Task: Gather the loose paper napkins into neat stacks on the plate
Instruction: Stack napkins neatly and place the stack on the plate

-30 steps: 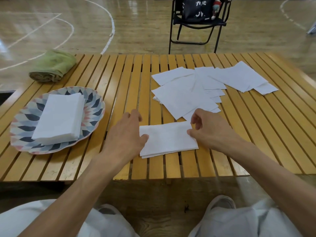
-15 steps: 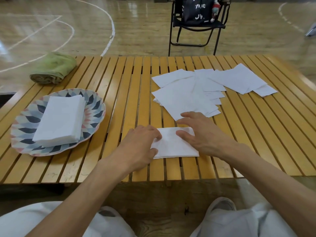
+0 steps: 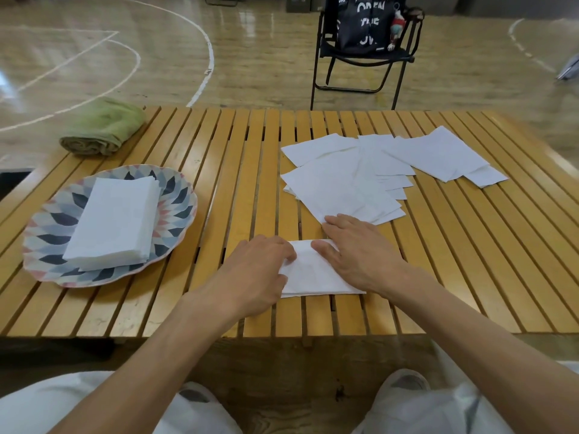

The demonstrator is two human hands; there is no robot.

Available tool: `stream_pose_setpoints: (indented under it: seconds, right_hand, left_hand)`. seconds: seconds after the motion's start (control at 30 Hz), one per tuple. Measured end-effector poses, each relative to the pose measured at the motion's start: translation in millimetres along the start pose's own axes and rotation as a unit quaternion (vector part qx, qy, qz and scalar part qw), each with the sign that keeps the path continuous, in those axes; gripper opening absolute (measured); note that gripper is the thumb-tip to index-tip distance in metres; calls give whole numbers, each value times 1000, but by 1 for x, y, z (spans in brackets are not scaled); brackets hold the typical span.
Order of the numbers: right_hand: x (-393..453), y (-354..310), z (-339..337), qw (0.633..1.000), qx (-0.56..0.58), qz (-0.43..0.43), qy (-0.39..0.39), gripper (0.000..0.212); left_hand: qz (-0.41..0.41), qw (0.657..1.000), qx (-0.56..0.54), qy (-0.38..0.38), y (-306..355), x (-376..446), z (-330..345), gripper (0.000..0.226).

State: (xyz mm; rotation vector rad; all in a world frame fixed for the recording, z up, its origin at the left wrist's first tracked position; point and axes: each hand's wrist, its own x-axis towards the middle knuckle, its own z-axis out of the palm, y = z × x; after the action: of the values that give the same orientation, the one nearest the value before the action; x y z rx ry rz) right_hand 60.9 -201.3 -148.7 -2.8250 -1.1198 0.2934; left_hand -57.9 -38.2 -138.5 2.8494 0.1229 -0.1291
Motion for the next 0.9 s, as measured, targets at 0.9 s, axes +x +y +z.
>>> stream_pose_setpoints:
  seconds: [0.9]
  right_hand:
    - [-26,0,-50,894,344,-92,270,29]
  left_hand:
    - [-64,955,-89,276,-7,8,-8,87]
